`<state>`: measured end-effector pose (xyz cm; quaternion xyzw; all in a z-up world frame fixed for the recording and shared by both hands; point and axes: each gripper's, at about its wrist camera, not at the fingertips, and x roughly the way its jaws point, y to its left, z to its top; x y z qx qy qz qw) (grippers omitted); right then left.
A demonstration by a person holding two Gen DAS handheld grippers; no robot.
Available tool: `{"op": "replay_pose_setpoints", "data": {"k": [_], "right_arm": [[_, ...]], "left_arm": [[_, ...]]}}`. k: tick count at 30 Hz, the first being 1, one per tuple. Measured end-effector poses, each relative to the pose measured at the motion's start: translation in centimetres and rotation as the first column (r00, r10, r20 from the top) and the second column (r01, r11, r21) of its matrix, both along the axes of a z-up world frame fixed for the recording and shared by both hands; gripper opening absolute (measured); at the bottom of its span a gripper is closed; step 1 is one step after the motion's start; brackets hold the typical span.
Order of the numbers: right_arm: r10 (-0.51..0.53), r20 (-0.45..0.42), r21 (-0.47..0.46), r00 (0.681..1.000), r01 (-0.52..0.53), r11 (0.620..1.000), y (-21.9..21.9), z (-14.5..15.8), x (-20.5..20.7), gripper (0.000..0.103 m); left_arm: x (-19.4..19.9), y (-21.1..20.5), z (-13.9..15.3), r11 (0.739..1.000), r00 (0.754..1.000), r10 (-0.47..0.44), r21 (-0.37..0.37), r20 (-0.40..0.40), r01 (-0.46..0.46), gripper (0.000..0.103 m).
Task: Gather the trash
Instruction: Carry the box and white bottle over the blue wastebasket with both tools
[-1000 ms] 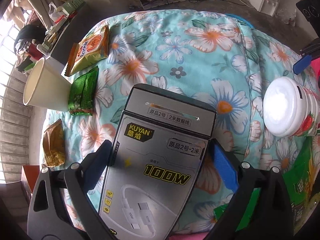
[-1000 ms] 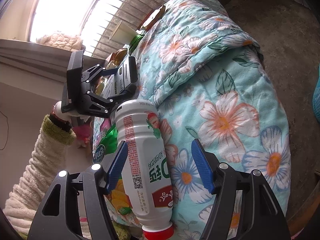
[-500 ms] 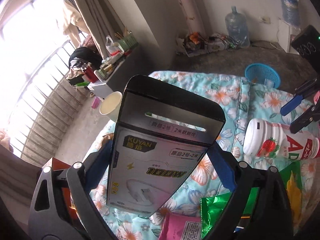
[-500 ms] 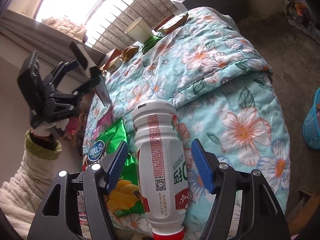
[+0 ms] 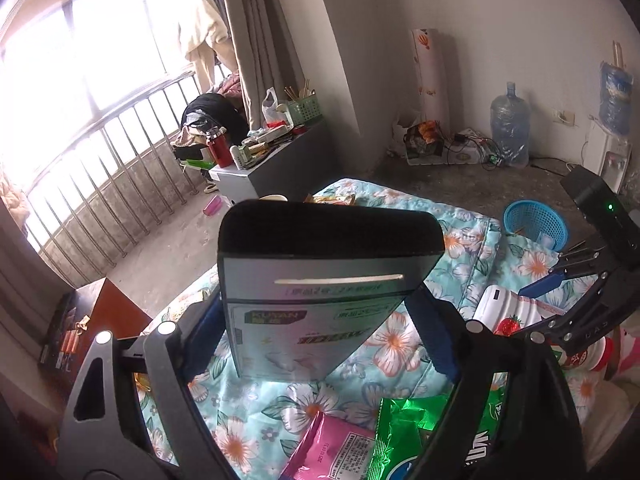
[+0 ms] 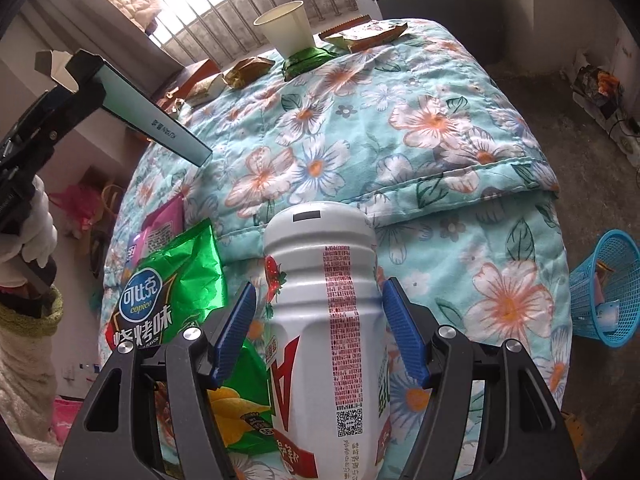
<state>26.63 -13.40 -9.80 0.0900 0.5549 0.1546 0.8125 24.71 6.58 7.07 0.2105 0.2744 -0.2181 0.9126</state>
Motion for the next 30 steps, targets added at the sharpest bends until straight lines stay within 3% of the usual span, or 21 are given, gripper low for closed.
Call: {"op": "replay_pose_setpoints", "data": {"k": [10,20,30], "right_arm": [[-0.027,0.018,0.0,0.999,0.027,1.0,-0.3,0.1,-0.4,0.062],[-0.11,0.116,0.087,0.987,0.1,0.991,-2.7,3.4,-2.6,0.062],[-0.203,0.216,0.18,0.955,0.165,0.97,-5.3,7.0,-5.0,0.062]], "left_arm": [[0.1,0.9,0.3,0.998,0.999,0.048,-0.049,-0.002,-0.048,0.08],[-1.0,0.2,1.5,0.997,0.999,0.04,-0.073,0.009,-0.039,0.08],[-2.4,-1.1,3.5,0.996,0.999,0.023,-0.082,0.039,-0.019,0.08]]}}
